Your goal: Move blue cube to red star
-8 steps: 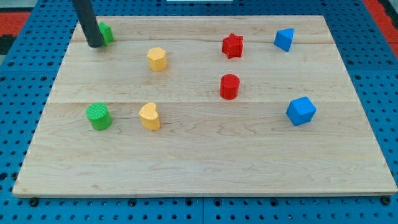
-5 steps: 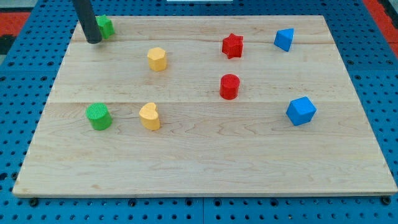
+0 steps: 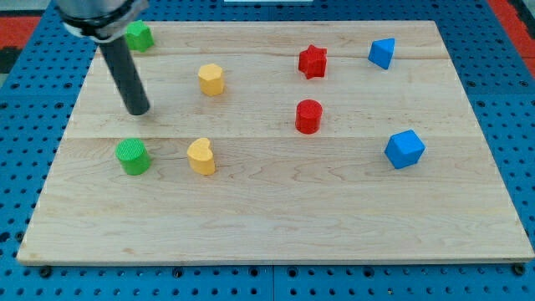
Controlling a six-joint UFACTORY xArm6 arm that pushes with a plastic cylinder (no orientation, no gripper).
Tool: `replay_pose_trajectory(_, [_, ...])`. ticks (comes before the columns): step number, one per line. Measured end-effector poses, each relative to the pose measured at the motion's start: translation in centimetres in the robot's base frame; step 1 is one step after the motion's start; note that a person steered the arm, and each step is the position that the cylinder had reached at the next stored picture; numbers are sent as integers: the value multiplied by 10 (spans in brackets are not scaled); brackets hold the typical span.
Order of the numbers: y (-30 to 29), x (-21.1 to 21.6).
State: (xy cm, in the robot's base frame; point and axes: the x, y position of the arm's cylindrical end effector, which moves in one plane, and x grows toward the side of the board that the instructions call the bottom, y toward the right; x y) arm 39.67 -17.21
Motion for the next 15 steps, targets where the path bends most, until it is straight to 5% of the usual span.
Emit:
replay_pose_trajectory(4, [245, -38])
replay_pose_trajectory(6, [439, 7])
replay_pose_trajectory(8, [424, 90])
replay_pose_trajectory(10, [325, 86])
replay_pose_trajectory(13, [298, 44])
replay_pose_trajectory(15, [286, 96])
